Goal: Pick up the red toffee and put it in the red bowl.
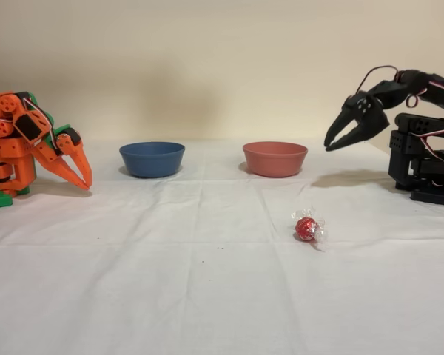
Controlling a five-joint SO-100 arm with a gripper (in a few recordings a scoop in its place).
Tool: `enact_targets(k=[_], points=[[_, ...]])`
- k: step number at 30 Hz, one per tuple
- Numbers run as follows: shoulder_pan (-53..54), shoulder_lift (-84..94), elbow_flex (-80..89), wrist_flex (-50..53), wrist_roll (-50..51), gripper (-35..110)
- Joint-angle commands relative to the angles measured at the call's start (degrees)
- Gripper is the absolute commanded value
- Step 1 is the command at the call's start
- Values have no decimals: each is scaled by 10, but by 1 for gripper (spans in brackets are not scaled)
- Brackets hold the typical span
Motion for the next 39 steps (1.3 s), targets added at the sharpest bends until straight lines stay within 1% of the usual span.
enact_targets(k=[1, 6, 11, 19, 33, 39], points=[[2, -69, -109, 6, -11, 0], [-7, -197, -239, -7, -5, 0], [-35, -318, -355, -6, 27, 0], [-113, -491, -535, 62, 96, 0], [-245, -584, -586, 81, 160, 0], [-265, -632, -583, 51, 176, 0]])
